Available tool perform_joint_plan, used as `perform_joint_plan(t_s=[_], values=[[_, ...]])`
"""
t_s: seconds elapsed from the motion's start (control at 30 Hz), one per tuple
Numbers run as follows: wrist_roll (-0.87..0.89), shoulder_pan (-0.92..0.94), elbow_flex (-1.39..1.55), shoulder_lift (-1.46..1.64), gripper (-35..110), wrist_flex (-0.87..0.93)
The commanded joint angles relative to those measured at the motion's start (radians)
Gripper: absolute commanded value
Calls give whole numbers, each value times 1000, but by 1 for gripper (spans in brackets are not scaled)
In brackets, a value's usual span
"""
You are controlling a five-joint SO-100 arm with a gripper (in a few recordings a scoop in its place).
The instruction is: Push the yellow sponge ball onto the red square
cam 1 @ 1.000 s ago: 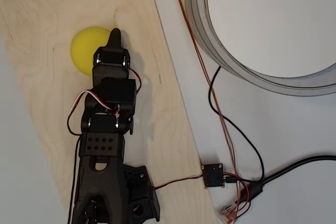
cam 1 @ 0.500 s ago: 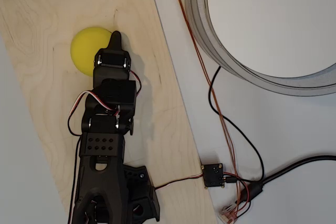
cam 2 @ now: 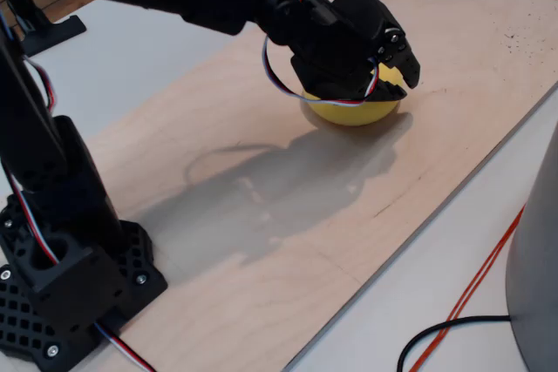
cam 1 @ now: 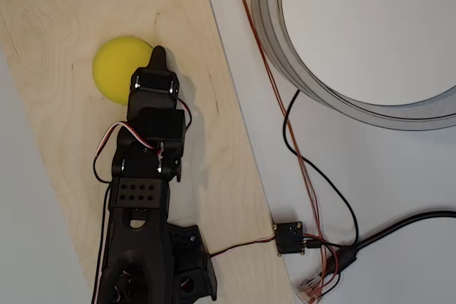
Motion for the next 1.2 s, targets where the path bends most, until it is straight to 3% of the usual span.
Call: perform_joint_plan(t_s=[0.0,1.17], values=[[17,-11,12,21,0,5],[-18,-49,0,67,0,6]])
